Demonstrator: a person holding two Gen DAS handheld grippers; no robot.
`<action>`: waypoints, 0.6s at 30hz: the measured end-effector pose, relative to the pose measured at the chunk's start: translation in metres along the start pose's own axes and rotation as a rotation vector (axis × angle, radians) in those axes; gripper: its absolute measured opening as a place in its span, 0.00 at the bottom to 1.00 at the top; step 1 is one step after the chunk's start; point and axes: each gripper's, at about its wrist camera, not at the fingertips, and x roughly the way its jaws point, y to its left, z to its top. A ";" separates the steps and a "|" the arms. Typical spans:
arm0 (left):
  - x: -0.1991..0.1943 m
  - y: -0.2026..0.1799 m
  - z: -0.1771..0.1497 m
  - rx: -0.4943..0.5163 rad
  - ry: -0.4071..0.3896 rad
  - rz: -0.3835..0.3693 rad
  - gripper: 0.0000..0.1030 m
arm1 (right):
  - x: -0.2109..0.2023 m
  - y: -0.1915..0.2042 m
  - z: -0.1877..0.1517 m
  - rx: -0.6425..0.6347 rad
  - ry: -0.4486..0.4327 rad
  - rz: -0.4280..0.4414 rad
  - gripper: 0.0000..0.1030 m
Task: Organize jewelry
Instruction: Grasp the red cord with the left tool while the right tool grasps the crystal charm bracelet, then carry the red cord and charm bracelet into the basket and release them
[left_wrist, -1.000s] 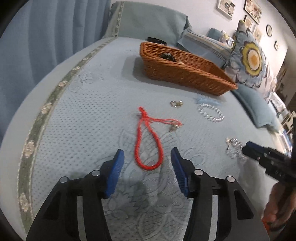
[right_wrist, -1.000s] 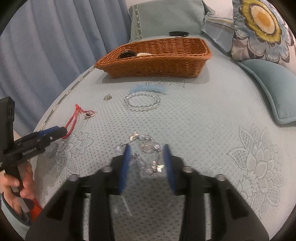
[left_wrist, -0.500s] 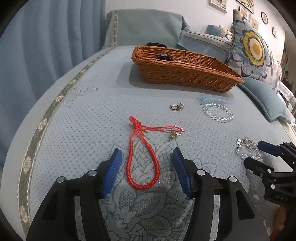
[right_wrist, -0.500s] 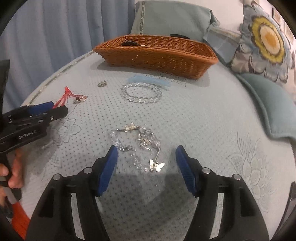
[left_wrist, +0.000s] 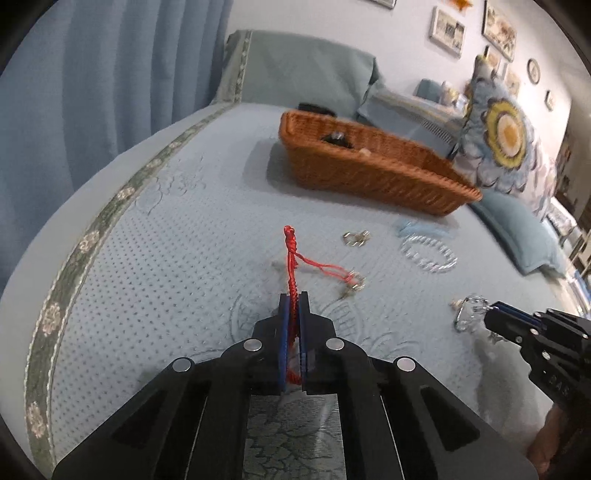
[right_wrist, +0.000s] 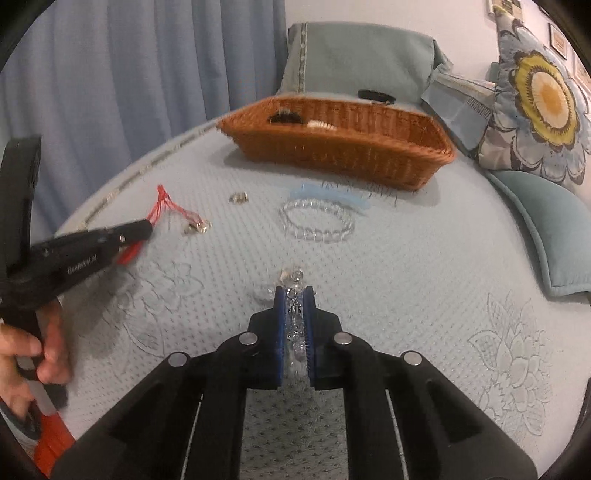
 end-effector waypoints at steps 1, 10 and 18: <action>-0.003 -0.001 0.001 -0.002 -0.013 -0.015 0.02 | -0.004 -0.002 0.002 0.009 -0.014 0.002 0.07; -0.031 -0.013 0.007 0.013 -0.111 -0.092 0.02 | -0.029 -0.013 0.017 0.058 -0.099 0.033 0.07; -0.038 -0.021 0.013 0.033 -0.122 -0.112 0.02 | -0.037 -0.017 0.025 0.086 -0.137 0.040 0.07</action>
